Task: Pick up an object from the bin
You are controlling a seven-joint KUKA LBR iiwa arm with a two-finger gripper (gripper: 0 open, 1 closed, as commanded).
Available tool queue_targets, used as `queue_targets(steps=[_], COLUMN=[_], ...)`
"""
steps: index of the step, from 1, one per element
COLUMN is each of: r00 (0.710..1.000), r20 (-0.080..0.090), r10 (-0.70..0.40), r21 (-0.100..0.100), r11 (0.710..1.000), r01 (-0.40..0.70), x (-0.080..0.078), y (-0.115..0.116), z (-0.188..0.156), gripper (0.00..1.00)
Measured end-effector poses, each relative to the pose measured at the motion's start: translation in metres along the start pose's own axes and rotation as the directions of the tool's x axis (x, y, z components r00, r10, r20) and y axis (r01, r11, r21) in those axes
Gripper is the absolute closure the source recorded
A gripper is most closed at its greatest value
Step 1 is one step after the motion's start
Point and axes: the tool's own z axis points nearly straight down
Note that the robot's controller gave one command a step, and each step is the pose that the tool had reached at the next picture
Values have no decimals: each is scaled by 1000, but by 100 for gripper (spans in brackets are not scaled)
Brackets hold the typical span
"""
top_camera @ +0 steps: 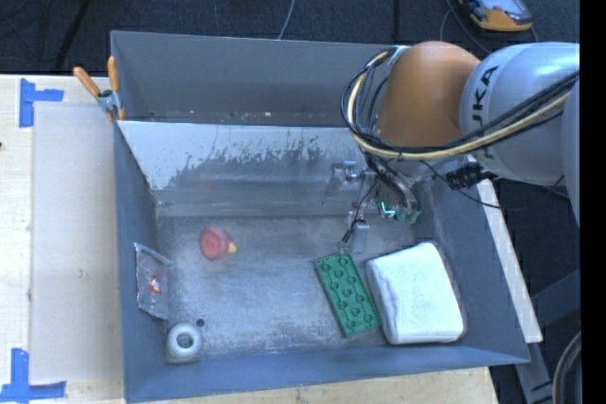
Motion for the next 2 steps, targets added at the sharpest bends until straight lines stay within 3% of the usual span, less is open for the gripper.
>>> queue_targets(steps=[1,2], r00=[900,901], r20=[4,11], r10=[-435,-433], r21=[1,3], r11=[900,901], r01=[435,433], x=[53,50], y=[-35,-35], z=[71,68], gripper=[0,100])
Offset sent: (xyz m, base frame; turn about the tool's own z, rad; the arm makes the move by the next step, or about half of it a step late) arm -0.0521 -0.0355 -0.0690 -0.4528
